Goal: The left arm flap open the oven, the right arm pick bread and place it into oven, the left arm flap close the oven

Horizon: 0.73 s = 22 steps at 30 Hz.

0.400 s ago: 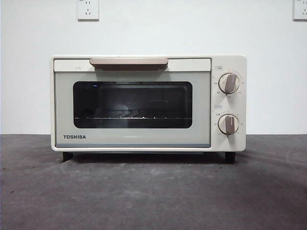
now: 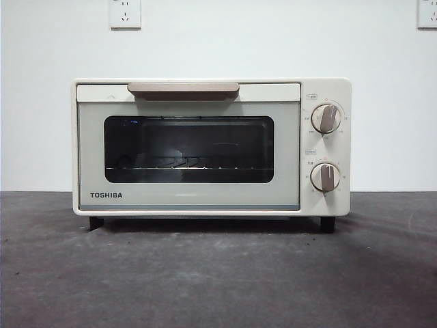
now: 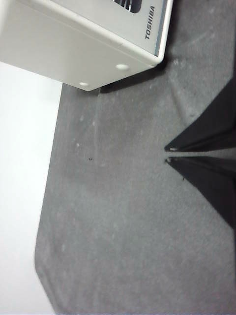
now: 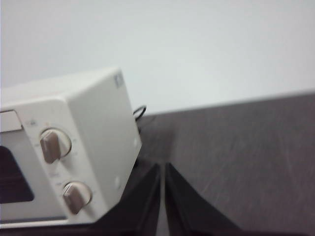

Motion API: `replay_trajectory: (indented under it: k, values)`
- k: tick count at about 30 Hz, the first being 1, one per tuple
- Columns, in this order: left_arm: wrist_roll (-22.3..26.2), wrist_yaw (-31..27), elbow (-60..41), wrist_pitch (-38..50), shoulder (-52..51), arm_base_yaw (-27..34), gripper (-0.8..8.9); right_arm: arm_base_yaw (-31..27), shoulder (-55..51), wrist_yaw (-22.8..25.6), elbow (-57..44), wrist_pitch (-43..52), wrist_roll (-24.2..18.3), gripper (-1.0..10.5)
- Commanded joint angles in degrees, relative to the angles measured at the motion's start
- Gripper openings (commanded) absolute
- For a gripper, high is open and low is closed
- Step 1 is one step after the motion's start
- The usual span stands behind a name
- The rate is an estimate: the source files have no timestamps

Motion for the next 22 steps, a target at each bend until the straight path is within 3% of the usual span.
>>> replay_trajectory:
  k: [1,6,11,16,22]
  values:
    - [-5.9,0.7,1.79,-0.2,0.83,-0.09,0.18,0.02,0.17,-0.13,3.69,-2.84,6.01,0.1]
    - [-10.51,2.43,6.21,-0.39,4.0,-0.5,0.18,0.02,3.06,-1.01,10.58,-10.51,8.41,0.1]
    - [-12.13,3.43,14.14,-2.51,10.91,-1.86,0.18,0.02,8.48,-8.81,18.91,-17.31,9.14,0.1]
    - [-9.84,5.2,25.38,-8.02,19.89,-3.93,0.18,0.02,14.32,-18.18,27.12,-26.29,9.27,0.1]
    - [-6.78,10.78,38.56,-16.11,29.35,-7.93,0.18,0.07,20.09,-24.46,35.15,-34.07,6.23,0.1]
